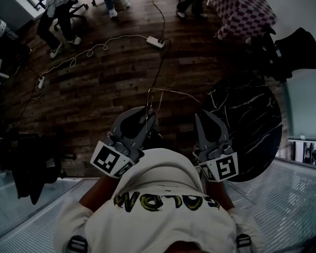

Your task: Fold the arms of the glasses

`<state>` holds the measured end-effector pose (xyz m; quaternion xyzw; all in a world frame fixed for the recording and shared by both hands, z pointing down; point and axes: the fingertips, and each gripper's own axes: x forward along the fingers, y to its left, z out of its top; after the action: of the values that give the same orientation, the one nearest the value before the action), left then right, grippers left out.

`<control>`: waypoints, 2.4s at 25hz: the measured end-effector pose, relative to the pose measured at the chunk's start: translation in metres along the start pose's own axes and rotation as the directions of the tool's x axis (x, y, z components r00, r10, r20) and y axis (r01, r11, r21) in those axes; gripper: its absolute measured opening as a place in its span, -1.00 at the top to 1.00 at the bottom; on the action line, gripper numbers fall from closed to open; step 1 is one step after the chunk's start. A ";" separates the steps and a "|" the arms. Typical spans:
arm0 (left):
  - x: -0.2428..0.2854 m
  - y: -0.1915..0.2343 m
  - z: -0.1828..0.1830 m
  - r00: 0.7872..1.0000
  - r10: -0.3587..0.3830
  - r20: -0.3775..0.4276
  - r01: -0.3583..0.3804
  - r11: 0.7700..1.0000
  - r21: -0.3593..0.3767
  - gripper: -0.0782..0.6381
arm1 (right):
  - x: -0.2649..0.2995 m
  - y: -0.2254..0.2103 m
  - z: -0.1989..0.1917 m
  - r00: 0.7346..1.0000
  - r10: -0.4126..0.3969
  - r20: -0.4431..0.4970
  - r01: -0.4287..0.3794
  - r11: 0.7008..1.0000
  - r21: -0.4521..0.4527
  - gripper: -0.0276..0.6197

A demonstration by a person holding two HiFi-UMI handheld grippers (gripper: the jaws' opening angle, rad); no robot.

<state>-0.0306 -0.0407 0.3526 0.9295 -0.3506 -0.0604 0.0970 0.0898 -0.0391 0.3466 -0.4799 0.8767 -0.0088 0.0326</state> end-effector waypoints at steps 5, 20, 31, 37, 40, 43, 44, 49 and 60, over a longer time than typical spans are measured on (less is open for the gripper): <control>-0.001 -0.004 -0.001 1.000 -0.021 0.000 0.021 1.000 -0.002 0.55 | 0.000 -0.017 0.000 0.999 -0.037 -0.002 0.037 0.999 -0.021 0.76; -0.002 -0.010 0.003 0.998 -0.058 0.014 0.058 0.998 -0.036 0.55 | 0.007 -0.006 0.000 1.000 0.007 0.003 -0.007 0.999 -0.034 0.81; -0.001 0.005 0.000 1.000 -0.001 0.011 0.002 0.998 -0.060 0.55 | 0.008 0.019 0.001 0.997 0.076 0.008 -0.075 0.997 -0.030 0.85; 0.003 0.008 -0.001 1.000 0.023 0.007 -0.022 0.998 -0.066 0.55 | 0.006 0.033 0.000 0.993 0.116 0.011 -0.116 0.993 -0.003 0.87; 0.000 0.011 0.000 0.999 0.033 0.011 -0.032 0.997 -0.068 0.55 | 0.007 0.046 0.000 0.990 0.141 0.012 -0.141 0.990 0.004 0.87; -0.002 0.015 0.002 0.999 0.043 0.017 -0.042 0.997 -0.071 0.55 | 0.010 0.059 -0.001 0.987 0.163 0.008 -0.163 0.987 -0.007 0.87; -0.002 0.016 0.003 0.999 0.046 0.019 -0.045 0.996 -0.071 0.55 | 0.010 0.062 -0.001 0.985 0.170 0.009 -0.170 0.985 -0.006 0.87; 0.002 0.015 0.005 0.998 0.053 0.025 -0.051 0.995 -0.080 0.55 | 0.009 0.075 -0.002 0.979 0.205 0.013 -0.205 0.979 0.002 0.86; 0.011 0.011 0.009 0.998 0.047 0.037 -0.044 0.996 -0.081 0.55 | 0.009 0.091 -0.002 0.964 0.265 0.027 -0.265 0.964 0.008 0.84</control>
<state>-0.0311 -0.0573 0.3455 0.9153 -0.3708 -0.0904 0.1288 0.0085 0.0017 0.3435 -0.3583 0.9324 -0.0033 0.0477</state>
